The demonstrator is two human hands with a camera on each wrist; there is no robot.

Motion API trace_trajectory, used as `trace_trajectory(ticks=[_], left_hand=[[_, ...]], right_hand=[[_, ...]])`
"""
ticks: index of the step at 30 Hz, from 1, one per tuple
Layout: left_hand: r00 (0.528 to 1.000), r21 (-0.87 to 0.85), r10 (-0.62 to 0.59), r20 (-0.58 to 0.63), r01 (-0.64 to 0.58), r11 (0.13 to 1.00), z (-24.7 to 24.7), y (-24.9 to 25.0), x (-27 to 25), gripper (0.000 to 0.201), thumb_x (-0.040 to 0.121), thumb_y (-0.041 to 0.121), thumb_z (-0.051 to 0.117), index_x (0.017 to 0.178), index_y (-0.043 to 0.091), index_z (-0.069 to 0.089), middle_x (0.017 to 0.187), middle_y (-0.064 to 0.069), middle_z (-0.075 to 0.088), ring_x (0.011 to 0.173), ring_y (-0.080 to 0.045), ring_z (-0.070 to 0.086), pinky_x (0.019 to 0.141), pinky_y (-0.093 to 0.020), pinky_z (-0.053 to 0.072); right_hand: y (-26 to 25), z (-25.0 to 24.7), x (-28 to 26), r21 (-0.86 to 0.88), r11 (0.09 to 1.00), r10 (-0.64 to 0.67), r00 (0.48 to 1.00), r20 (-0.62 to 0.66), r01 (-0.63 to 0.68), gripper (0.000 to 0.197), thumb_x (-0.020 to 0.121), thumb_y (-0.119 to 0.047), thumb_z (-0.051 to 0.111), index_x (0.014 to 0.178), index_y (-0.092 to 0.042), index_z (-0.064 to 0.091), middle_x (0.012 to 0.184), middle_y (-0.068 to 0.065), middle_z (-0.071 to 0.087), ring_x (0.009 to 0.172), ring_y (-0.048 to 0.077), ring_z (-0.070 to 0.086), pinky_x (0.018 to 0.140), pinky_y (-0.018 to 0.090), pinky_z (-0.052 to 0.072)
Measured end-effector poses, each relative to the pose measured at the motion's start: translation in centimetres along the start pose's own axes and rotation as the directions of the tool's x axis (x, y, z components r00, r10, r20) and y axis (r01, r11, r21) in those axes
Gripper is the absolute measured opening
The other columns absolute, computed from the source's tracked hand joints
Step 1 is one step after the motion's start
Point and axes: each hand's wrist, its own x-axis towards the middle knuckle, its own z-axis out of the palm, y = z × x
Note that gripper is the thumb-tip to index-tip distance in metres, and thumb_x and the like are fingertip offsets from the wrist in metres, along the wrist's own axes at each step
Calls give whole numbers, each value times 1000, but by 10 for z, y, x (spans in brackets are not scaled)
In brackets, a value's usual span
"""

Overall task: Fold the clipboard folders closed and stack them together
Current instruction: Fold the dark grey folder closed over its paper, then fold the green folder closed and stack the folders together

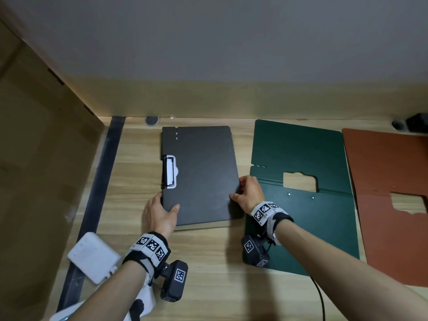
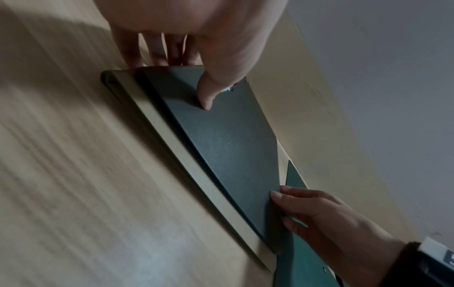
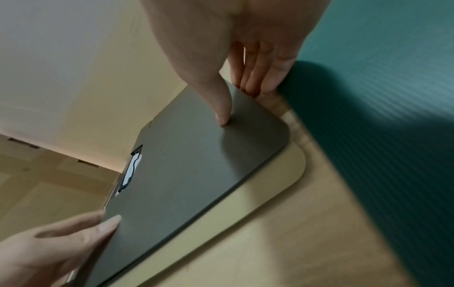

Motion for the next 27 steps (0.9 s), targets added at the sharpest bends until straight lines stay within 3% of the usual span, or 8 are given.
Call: trace_trajectory(ticks=[5,8,12,14,19,22,25,27], left_hand=[[994,93,86,-70,-80,992,9,31,-17,82,78,6,73,149,15,34,156,-11,32,146,-30,22,120,-42,20],[974,63,221,-45,-218,974,26,64,-33,80,77,3,70,148,15,34,156,-9,32,146,-28,22,121,-38,18],[936,-6,320,146,-323,946,65,111,-60,73,83,4,65,149,15,35,154,-7,37,144,-25,28,118,-35,23],[905,-27,337,260,-342,939,87,129,-75,71,83,5,64,148,15,37,151,-7,40,141,-25,35,117,-35,28],[845,29,251,472,-299,954,137,145,-106,69,82,11,64,147,15,41,150,-10,40,139,-27,40,117,-37,32],[873,94,195,448,-263,960,152,142,-114,64,82,13,63,144,19,48,155,-6,34,142,-29,32,118,-36,26],[925,27,174,337,-194,981,160,142,-120,59,82,13,63,140,17,52,150,-7,39,138,-27,40,116,-36,30],[956,-44,87,281,-77,996,161,142,-124,62,83,14,63,143,14,47,148,-7,40,133,-25,46,114,-38,34]], right_hand=[[9,-23,-7,26,998,-50,998,47,49,50,82,-23,72,127,-16,53,124,4,51,110,22,61,100,42,49],[30,-58,-17,42,997,-62,998,2,62,43,85,-16,67,126,-16,53,124,2,53,103,17,62,97,41,51],[79,-116,-32,40,998,42,994,-97,-38,38,86,-11,63,123,-14,55,125,3,54,100,17,62,99,40,48],[108,-145,-41,20,994,108,983,-149,-106,37,86,-8,62,123,-11,57,124,7,55,101,19,62,99,34,47],[169,-202,-61,-56,977,193,966,-173,-205,43,85,-4,62,128,-5,56,128,16,55,115,32,59,103,37,42],[193,-217,-70,-91,974,197,974,-110,-207,53,87,-6,62,137,-6,48,134,16,52,123,35,52,109,43,39],[206,-218,-72,-63,980,183,980,-80,-188,59,85,-6,64,141,-6,44,137,17,51,127,34,48,108,38,36],[213,-216,-65,33,979,204,975,-92,-202,66,82,-12,69,142,-9,42,140,18,48,131,34,45,113,40,33]])
